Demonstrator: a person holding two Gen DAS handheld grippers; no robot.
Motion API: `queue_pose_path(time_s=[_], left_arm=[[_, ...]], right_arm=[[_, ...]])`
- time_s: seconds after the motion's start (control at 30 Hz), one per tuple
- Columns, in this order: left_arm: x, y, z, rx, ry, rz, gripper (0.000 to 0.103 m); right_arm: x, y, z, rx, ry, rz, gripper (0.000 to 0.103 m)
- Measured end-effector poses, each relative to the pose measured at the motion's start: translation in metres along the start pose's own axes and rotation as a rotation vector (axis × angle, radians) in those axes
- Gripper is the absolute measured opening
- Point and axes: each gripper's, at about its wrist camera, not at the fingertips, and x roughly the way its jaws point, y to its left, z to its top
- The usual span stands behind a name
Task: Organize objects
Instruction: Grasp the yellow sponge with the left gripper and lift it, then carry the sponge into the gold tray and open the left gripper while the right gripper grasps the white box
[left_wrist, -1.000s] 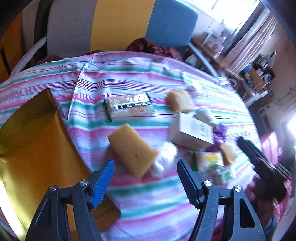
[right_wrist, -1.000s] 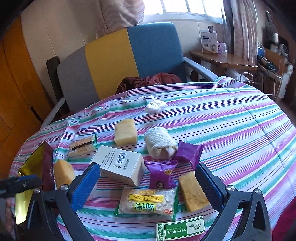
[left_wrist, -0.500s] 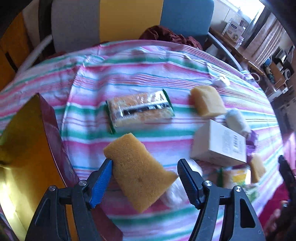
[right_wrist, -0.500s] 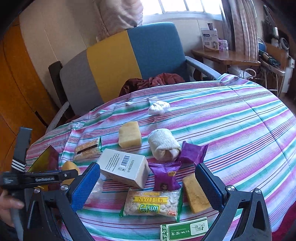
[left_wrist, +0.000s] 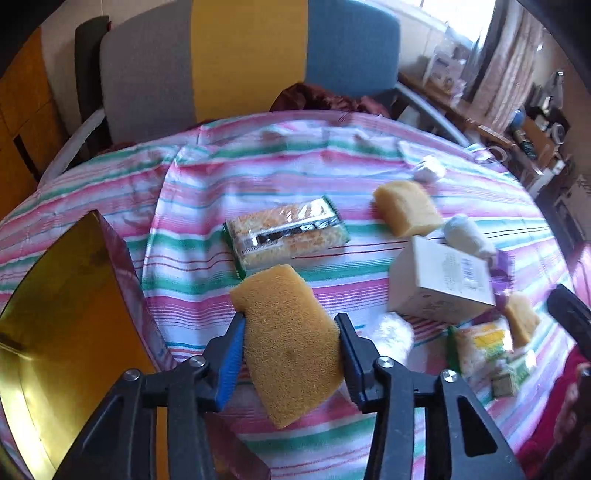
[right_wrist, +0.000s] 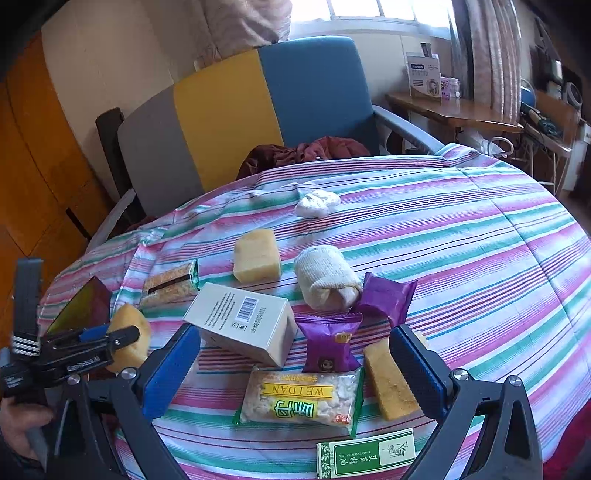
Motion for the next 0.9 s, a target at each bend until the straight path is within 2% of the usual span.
queue_pose_path(time_s=[0.1, 0.17, 0.33, 0.4, 0.57, 0.6, 0.63, 0.67, 0.77, 0.9], left_arm=[[-0.018, 0.002, -0.002, 0.01, -0.04, -0.038, 0.047], [-0.032, 0.006, -0.005, 0.007, -0.064, -0.062, 0.047], [-0.067, 0.018, -0.022, -0.017, -0.116, -0.133, 0.047], [-0.08, 0.025, -0.031, -0.035, -0.133, -0.162, 0.047], [-0.102, 0.052, -0.051, -0.103, -0.158, -0.169, 0.048], [-0.105, 0.061, -0.055, -0.124, -0.158, -0.158, 0.048], [-0.107, 0.073, -0.06, -0.146, -0.16, -0.137, 0.048], [-0.109, 0.085, -0.064, -0.167, -0.163, -0.111, 0.048], [-0.109, 0.136, -0.075, -0.243, -0.147, -0.012, 0.048], [-0.102, 0.204, -0.084, -0.312, -0.116, 0.128, 0.048]], right_arm=[[0.001, 0.015, 0.001, -0.076, 0.023, 0.041, 0.103], [0.007, 0.032, 0.006, -0.176, 0.051, 0.067, 0.103], [0.04, 0.067, 0.016, -0.45, 0.152, 0.055, 0.103], [0.055, 0.074, 0.019, -0.513, 0.195, 0.05, 0.103], [0.095, 0.084, 0.021, -0.621, 0.295, 0.011, 0.103], [0.102, 0.084, 0.02, -0.621, 0.315, 0.008, 0.102], [0.108, 0.083, 0.018, -0.621, 0.335, 0.008, 0.092], [0.112, 0.084, 0.015, -0.625, 0.354, 0.006, 0.073], [0.108, 0.084, 0.007, -0.612, 0.313, -0.007, 0.055], [0.097, 0.078, 0.003, -0.538, 0.25, 0.019, 0.051]])
